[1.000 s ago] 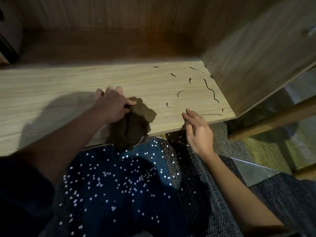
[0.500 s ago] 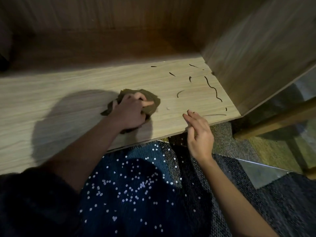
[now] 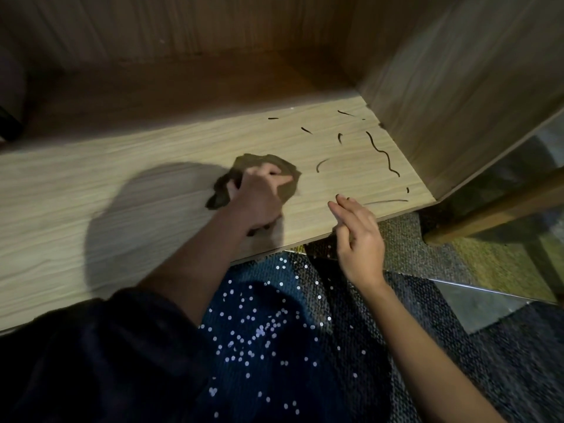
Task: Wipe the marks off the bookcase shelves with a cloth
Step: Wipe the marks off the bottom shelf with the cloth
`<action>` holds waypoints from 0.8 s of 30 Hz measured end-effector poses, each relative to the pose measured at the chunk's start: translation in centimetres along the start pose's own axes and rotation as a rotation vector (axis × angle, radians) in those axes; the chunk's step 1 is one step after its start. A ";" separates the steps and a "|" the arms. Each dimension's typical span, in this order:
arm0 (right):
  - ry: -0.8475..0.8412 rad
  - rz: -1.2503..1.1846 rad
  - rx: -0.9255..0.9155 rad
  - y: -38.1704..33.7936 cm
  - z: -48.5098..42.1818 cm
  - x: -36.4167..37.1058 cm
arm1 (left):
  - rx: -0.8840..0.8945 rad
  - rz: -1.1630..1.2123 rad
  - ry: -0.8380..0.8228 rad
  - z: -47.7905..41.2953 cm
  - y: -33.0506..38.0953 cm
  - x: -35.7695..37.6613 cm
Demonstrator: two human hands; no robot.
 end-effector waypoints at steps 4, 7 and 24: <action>-0.081 -0.012 -0.044 0.3 -0.1 -0.2 | 0.137 -0.097 -0.086 2.4 0.9 1.4; -0.098 -0.026 -0.056 0.3 -0.1 -0.1 | 0.080 -0.200 -0.068 2.1 -1.7 -1.0; -0.122 0.100 -0.092 0.0 0.0 -0.2 | 0.052 -0.136 -0.069 2.1 2.1 1.6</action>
Point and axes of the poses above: each hand's wrist, its own z-axis away from the middle knuckle, its own x-axis out of the palm, y = z × x, the point moved 6 cm from there along -z, towards the middle knuckle, and after that the axes turned 10 degrees about z, right-handed, at the moved point
